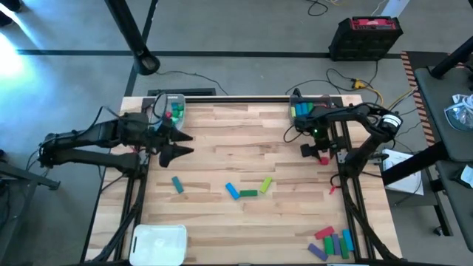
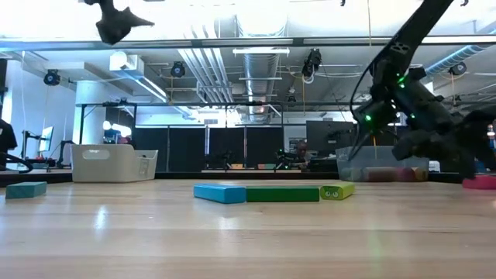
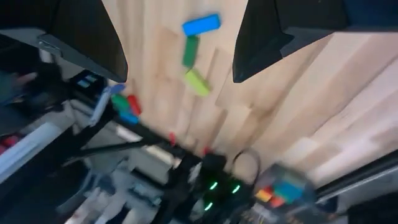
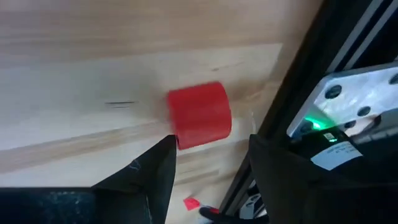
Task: Sort blocks
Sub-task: Put the red half cylindrical block into the gray bin
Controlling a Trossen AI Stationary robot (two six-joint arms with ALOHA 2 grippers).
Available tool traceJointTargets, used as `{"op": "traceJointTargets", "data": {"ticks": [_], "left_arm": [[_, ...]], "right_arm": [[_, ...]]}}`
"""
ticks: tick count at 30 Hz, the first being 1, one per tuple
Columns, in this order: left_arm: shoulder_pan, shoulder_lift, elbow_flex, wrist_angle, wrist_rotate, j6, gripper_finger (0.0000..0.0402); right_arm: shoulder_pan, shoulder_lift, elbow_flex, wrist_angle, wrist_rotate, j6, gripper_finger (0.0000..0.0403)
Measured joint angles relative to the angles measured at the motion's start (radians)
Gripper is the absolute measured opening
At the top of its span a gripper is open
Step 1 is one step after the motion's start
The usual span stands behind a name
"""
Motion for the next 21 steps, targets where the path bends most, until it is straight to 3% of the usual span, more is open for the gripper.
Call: {"op": "traceJointTargets", "data": {"ticks": [7, 16, 18, 21], "left_arm": [[-0.088, -0.022, 0.01, 0.076, -0.055, -0.001, 0.0276], [-0.094, -0.019, 0.015, 0.109, -0.075, -0.002, 0.0276], [-0.096, -0.015, 0.013, 0.192, -0.041, -0.002, 0.0276], [-0.103, -0.002, 0.01, 0.426, 0.101, 0.018, 0.0276]], "right_arm": [[-0.027, 0.0, -0.079, 0.099, -0.054, -0.033, 0.0189], [-0.026, -0.002, -0.092, 0.155, -0.085, -0.129, 0.0189], [-0.026, -0.002, -0.092, 0.158, -0.085, -0.132, 0.0189], [-0.026, -0.002, -0.092, 0.163, -0.085, -0.14, 0.0185]]}}
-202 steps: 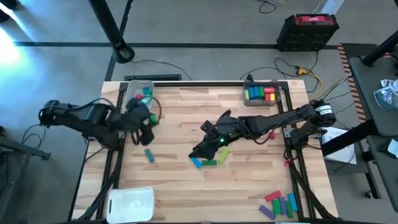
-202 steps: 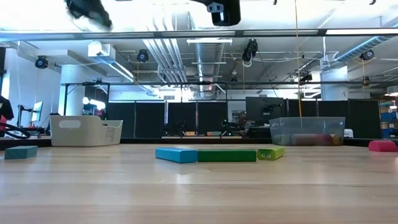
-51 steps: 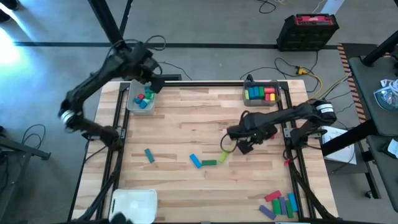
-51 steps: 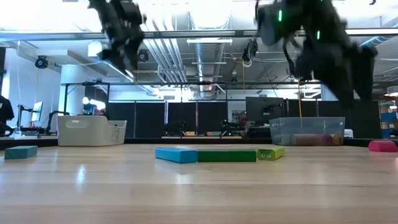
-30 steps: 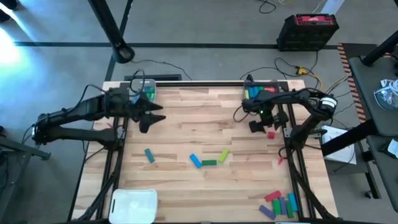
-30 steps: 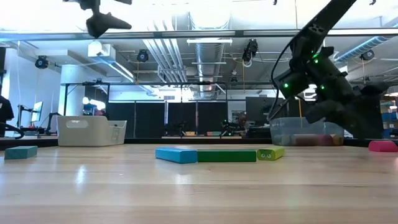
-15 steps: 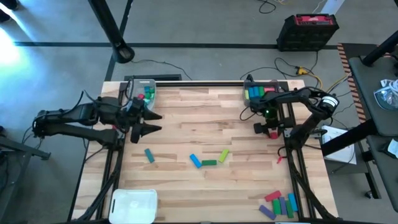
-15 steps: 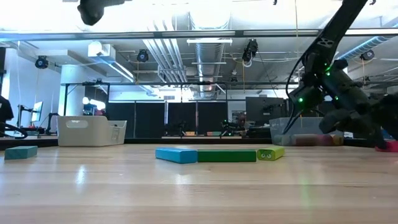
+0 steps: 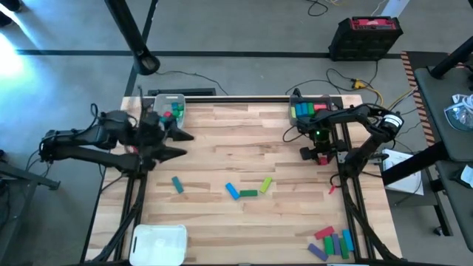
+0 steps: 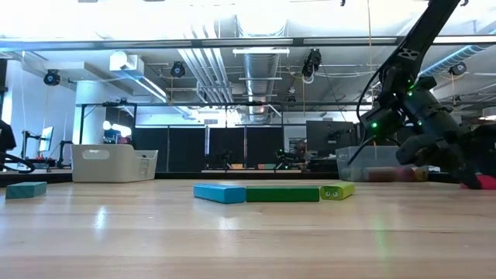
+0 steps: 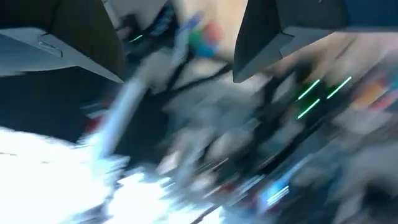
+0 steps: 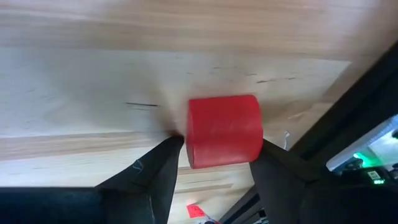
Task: Sort blocks
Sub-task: Put the red half cylindrical block into the gray bin
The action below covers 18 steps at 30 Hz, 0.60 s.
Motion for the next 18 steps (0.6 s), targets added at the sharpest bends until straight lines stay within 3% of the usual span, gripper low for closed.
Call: {"op": "traceJointTargets", "data": {"ticks": [3, 6, 13, 18], "left_arm": [[-0.012, 0.024, -0.008, 0.218, 0.121, 0.047, 0.0276], [-0.017, 0.041, -0.008, 0.295, 0.179, 0.067, 0.0276], [-0.019, 0.049, -0.081, 0.242, 0.181, 0.109, 0.0276], [-0.019, 0.041, -0.191, 0.374, 0.146, 0.002, 0.0276]], "right_arm": [[0.0, 0.0, 0.0, 0.007, -0.001, -0.034, 0.0164], [0.0, -0.001, 0.002, 0.006, 0.0, -0.073, 0.0132], [0.01, -0.001, 0.003, 0.005, 0.001, -0.066, 0.0124], [0.099, -0.036, 0.025, 0.011, -0.017, -0.034, 0.0124]]}}
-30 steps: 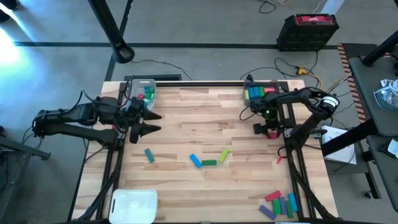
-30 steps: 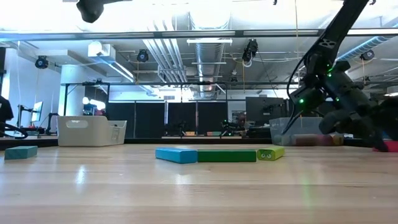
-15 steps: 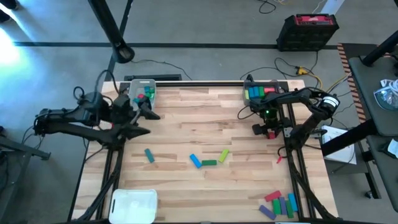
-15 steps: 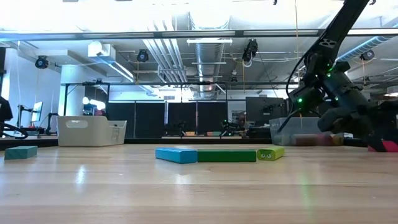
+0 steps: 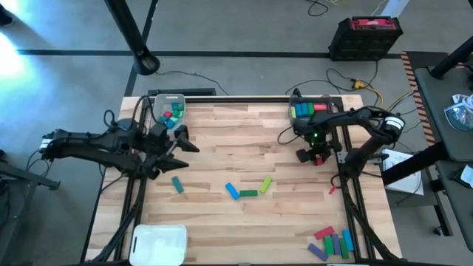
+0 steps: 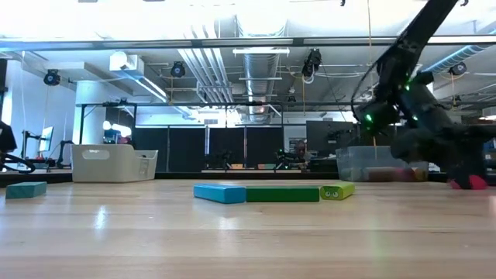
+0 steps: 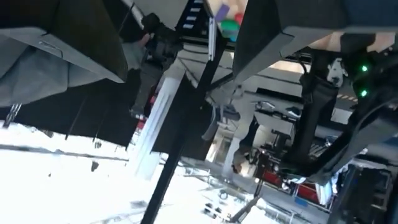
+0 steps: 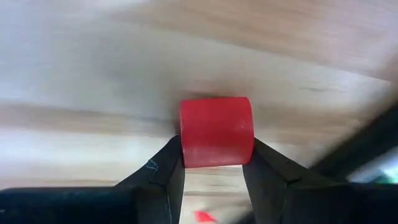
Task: Sort blocks
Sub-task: Put the red half cylindrical block into the gray bin
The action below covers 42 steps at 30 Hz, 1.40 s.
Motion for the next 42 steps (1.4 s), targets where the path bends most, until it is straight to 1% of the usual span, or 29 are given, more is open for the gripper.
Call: {"op": "traceJointTargets", "data": {"ticks": [3, 5, 8, 10, 12, 13, 14, 16, 18, 20, 22, 24, 27, 31, 34, 37, 42], "left_arm": [[-0.001, -0.004, -0.038, 0.017, -0.006, -0.02, 0.0276], [0.0, -0.005, -0.055, 0.013, -0.02, 0.01, 0.0276], [0.001, 0.004, -0.061, -0.012, -0.103, 0.105, 0.0276], [0.001, 0.018, -0.056, -0.046, -0.145, 0.21, 0.0276], [0.001, 0.041, -0.042, -0.057, -0.161, 0.367, 0.0276], [0.001, 0.054, -0.032, -0.056, -0.17, 0.441, 0.0276], [0.0, 0.069, -0.023, -0.052, -0.194, 0.494, 0.0276], [0.0, 0.111, -0.005, -0.051, -0.271, 0.536, 0.0276], [0.002, 0.161, 0.013, -0.061, -0.331, 0.551, 0.0276], [0.002, 0.199, 0.035, -0.064, -0.339, 0.59, 0.0276], [-0.003, 0.23, 0.063, -0.052, -0.327, 0.629, 0.0276], [-0.016, 0.261, 0.09, -0.054, -0.317, 0.677, 0.0276], [-0.042, 0.307, 0.136, -0.063, -0.317, 0.75, 0.0276], [-0.061, 0.363, 0.216, -0.095, -0.317, 0.765, 0.0276], [-0.077, 0.401, 0.268, -0.156, -0.323, 0.774, 0.0272], [-0.101, 0.428, 0.326, -0.224, -0.324, 0.806, 0.0264], [-0.132, 0.461, 0.409, -0.33, -0.354, 0.822, 0.0249]], "right_arm": [[0.09, -0.052, 0.024, -0.022, -0.049, 0.085, 0.0124], [0.162, -0.093, 0.046, -0.026, -0.068, 0.163, 0.0124], [0.281, -0.166, 0.095, 0.007, -0.084, 0.28, 0.0124], [0.358, -0.214, 0.127, 0.054, -0.086, 0.385, 0.0124], [0.423, -0.259, 0.161, 0.18, -0.074, 0.517, 0.0124], [0.452, -0.28, 0.174, 0.266, -0.052, 0.575, 0.0124], [0.477, -0.296, 0.182, 0.36, -0.026, 0.621, 0.0124], [0.515, -0.311, 0.2, 0.577, 0.035, 0.666, 0.0124], [0.548, -0.313, 0.226, 0.762, 0.089, 0.666, 0.0124], [0.575, -0.308, 0.257, 0.906, 0.14, 0.655, 0.0124], [0.599, -0.294, 0.301, 0.989, 0.16, 0.653, 0.0124], [0.621, -0.264, 0.357, 1.023, 0.162, 0.64, 0.0124], [0.65, -0.205, 0.463, 1.016, 0.16, 0.591, 0.0124], [0.672, -0.11, 0.607, 1.018, 0.13, 0.523, 0.0124], [0.68, -0.053, 0.696, 1.02, 0.112, 0.486, 0.0124], [0.681, -0.011, 0.75, 1.019, 0.091, 0.488, 0.0124], [0.687, 0.022, 0.773, 0.988, 0.037, 0.518, 0.0124]]}}
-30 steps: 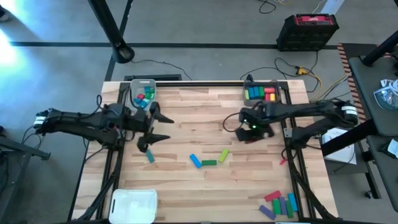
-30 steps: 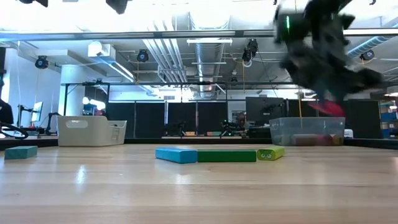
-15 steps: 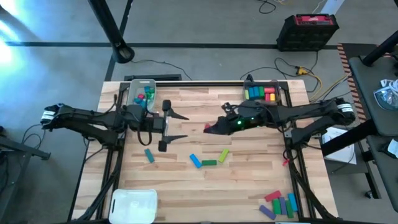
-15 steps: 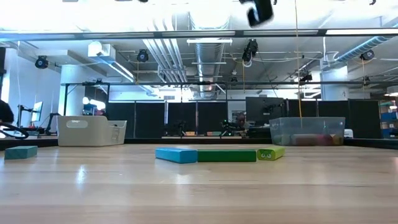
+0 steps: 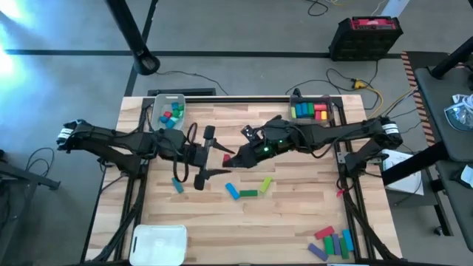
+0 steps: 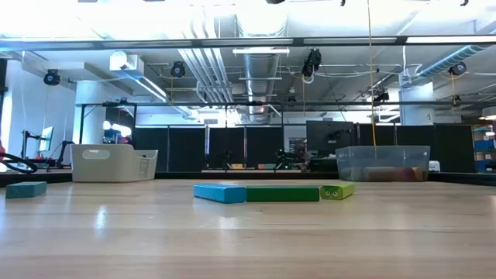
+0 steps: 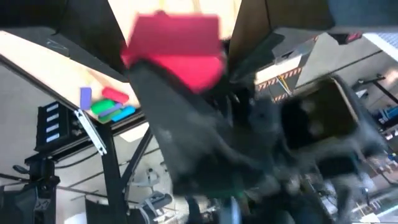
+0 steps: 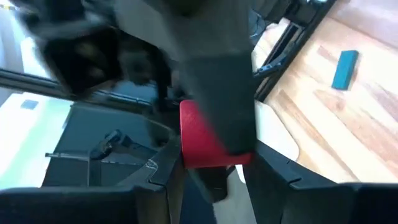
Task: Sort blocks
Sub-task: Put the red half cylindrical block into the gray bin
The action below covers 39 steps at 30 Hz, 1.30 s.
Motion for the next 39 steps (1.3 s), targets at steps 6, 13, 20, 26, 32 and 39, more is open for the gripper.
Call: {"op": "traceJointTargets", "data": {"ticks": [6, 13, 20, 26, 32, 39], "left_arm": [[-0.02, 0.001, 0.066, -0.114, -0.002, 0.0, 0.0237], [-0.029, 0.007, 0.076, -0.111, -0.004, 0.013, 0.0232], [-0.031, 0.013, 0.078, -0.099, -0.006, 0.012, 0.0225], [-0.031, 0.024, 0.079, -0.101, -0.002, 0.019, 0.0158], [-0.031, 0.014, 0.086, -0.128, -0.004, 0.016, 0.0154], [-0.02, -0.02, 0.23, -0.475, -0.107, -0.01, 0.0154]], "right_arm": [[0.016, 0.008, 0.0, 0.004, -0.01, 0.0, 0.0124], [0.023, -0.004, 0.0, 0.005, -0.011, -0.018, 0.0124], [0.024, -0.004, 0.0, 0.007, -0.01, -0.017, 0.0127], [0.024, -0.004, 0.0, 0.008, -0.01, -0.004, 0.0125], [0.024, -0.003, 0.0, 0.014, -0.004, -0.024, 0.0151], [0.024, -0.013, 0.0, 0.007, 0.016, -0.053, 0.0216]]}}
